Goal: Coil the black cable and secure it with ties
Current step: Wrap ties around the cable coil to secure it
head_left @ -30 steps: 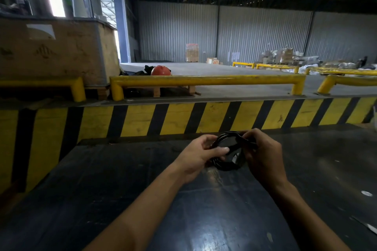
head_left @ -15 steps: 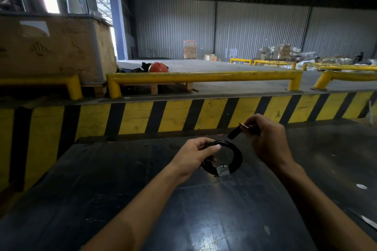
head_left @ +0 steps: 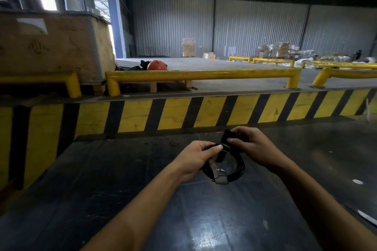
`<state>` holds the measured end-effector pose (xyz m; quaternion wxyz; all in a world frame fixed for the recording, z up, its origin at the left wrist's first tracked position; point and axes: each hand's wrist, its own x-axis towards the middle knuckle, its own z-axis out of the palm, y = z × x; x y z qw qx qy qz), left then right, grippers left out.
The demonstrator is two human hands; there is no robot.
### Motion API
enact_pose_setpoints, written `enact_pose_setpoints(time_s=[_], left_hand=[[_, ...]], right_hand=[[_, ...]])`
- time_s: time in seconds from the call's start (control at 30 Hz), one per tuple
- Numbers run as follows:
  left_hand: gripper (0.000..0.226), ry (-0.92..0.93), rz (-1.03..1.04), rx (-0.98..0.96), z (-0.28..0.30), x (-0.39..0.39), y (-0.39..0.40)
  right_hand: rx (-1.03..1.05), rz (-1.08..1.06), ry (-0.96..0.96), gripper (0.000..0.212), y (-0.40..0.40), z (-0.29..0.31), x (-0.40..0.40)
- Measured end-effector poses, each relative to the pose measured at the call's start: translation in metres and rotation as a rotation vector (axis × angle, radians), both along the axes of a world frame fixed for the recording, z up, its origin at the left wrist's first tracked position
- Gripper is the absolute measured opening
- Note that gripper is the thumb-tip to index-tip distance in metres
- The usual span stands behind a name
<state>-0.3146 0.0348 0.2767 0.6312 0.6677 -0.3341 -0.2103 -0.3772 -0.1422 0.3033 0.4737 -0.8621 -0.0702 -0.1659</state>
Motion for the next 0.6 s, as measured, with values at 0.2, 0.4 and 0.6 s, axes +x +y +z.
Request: enact_pose_setpoints(time_s=[0.2,0.4,0.6], left_hand=[[0.021,0.089,-0.031,-0.011,-0.001,-0.002,-0.002],[0.027,0.214,0.040,0.015,0.001,0.001,-0.003],[0.025,0.407,0.028,0.071,-0.001,0.006,0.003]], right_hand=[[-0.154,-0.012,-0.025,0.010,0.003,0.003,-0.006],[-0.498,-0.107,-0.137,0.029,0.015,-0.008,-0.014],[-0.696,-0.143,-0.116,0.051,0.015,-0.025,-0.018]])
